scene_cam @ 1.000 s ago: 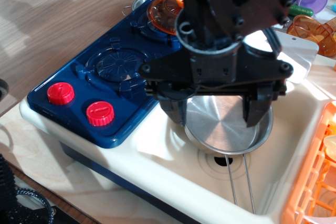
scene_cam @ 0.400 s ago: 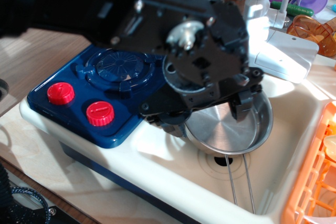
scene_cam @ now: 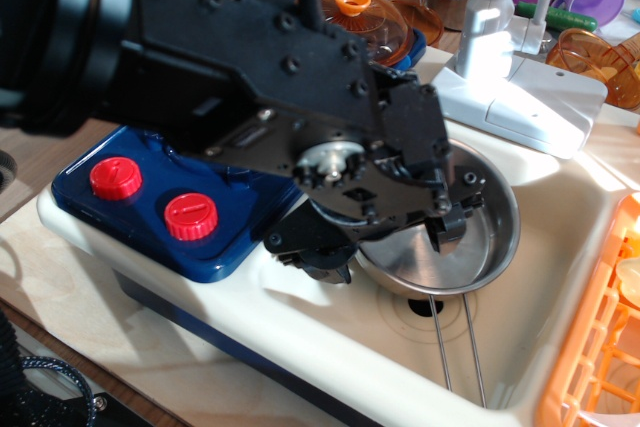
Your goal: Put pan on stove from sink
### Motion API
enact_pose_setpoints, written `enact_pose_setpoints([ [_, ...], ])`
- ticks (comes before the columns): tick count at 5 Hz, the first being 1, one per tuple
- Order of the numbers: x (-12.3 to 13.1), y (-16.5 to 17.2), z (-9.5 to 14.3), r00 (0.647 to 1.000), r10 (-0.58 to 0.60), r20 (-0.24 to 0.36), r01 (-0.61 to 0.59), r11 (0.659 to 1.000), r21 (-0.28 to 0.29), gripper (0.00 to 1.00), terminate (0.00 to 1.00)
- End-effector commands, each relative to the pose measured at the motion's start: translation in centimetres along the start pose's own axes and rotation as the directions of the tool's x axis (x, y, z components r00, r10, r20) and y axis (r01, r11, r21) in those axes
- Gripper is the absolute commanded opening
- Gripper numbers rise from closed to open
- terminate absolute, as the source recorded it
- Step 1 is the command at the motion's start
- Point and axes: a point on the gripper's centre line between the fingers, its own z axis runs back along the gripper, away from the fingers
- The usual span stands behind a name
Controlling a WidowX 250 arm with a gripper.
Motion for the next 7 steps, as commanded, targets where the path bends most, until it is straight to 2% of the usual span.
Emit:
enact_pose_setpoints([
  [1, -0.2, -0.4, -0.5, 1.0, 0.018, 0.017, -0.018, 1.0, 0.004, 0.0, 0.0],
  [3, 0.2, -0.9, -1.1, 1.0, 0.005, -0.006, -0.005, 1.0, -0.007, 0.0, 0.0],
  [4, 0.4, -1.1, -0.5, 1.0, -0.016, -0.006, 0.016, 1.0, 0.019, 0.0, 0.0],
  [5, 1.3, -1.4, 2.4, 0.998, -0.052, -0.022, 0.054, 0.994, 0.094, 0.0, 0.0],
  [6, 1.9, -1.5, 4.4, 0.995, -0.081, -0.052, 0.088, 0.987, 0.136, 0.0, 0.0],
  [7, 2.4, -0.8, 5.3, 0.989, -0.126, -0.071, 0.136, 0.977, 0.162, 0.0, 0.0],
])
